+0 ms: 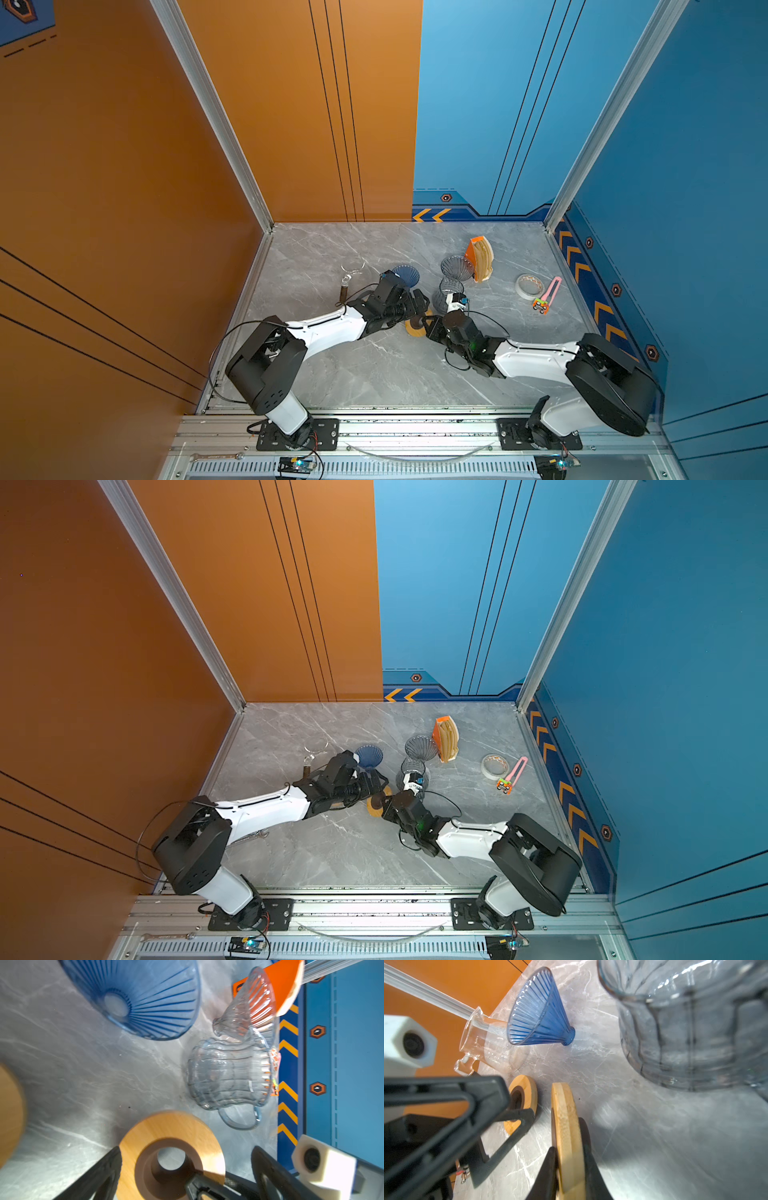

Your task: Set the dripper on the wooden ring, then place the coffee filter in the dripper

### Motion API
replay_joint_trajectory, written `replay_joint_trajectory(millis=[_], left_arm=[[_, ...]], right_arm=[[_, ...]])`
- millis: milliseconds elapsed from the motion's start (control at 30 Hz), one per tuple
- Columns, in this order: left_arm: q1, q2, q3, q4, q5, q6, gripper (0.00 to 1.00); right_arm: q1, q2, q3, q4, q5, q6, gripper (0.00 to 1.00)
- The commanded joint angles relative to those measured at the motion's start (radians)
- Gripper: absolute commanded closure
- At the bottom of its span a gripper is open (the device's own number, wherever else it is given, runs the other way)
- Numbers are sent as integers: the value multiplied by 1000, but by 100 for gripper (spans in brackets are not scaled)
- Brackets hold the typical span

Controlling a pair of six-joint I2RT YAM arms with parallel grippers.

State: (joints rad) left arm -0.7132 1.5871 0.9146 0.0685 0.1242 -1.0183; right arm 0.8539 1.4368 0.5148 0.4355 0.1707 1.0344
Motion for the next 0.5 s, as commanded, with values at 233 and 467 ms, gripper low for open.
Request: replay_joint_trajectory(millis=[233, 467], left_arm=[[60, -185, 28, -127, 96, 221, 2], [119, -252, 135, -234, 268, 498, 2]], right_arm=[[-12, -282, -51, -255, 22, -89, 82], [-100, -450, -39, -393, -107, -147, 82]])
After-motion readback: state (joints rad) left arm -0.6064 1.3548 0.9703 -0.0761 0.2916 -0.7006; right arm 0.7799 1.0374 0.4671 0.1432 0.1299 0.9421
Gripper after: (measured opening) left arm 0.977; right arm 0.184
